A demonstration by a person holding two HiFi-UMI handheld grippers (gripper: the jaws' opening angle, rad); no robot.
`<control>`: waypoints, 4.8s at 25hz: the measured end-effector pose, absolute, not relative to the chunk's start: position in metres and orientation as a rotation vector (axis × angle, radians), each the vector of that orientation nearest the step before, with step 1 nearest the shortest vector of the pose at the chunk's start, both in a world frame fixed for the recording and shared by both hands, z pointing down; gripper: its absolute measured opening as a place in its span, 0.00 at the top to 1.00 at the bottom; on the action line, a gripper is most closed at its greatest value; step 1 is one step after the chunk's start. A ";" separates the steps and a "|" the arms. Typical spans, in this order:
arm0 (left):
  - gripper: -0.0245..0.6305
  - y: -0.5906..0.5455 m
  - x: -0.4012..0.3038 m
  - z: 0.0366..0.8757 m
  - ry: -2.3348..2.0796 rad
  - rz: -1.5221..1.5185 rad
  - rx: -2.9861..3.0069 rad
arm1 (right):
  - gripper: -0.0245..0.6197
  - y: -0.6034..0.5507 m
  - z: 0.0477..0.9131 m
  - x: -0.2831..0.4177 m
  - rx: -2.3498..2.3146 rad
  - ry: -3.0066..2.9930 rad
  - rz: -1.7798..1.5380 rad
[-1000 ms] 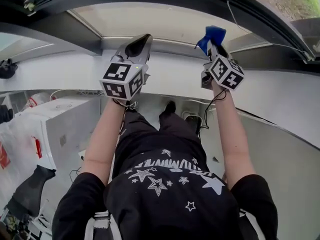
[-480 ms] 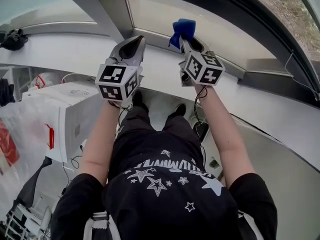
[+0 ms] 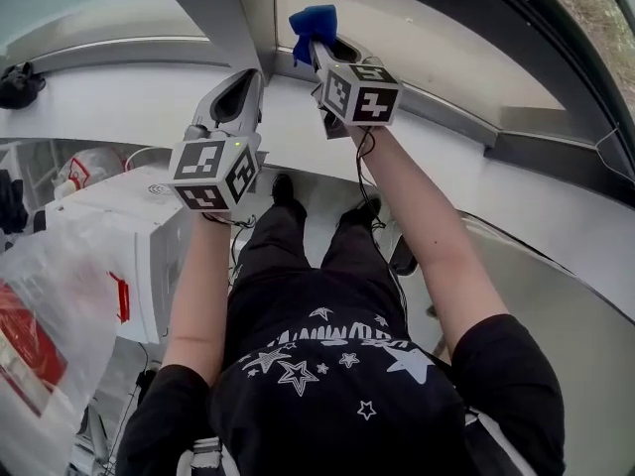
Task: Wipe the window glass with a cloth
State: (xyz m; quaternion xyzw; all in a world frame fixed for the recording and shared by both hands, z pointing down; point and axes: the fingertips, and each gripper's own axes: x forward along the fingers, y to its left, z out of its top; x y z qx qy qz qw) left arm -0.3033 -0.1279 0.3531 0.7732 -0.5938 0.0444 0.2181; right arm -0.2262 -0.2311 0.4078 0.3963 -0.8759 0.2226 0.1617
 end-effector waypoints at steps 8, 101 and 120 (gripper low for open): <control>0.95 -0.129 -0.293 0.363 -1.620 0.173 2.131 | 0.85 -0.237 0.414 -0.213 1.162 -2.500 0.689; 0.95 -0.105 -0.327 0.487 -1.782 0.309 1.958 | 0.85 -0.239 0.590 -0.233 1.142 -2.357 0.706; 0.95 -0.124 -0.305 0.504 -1.712 0.376 1.993 | 0.85 -0.265 0.612 -0.216 1.163 -2.315 0.585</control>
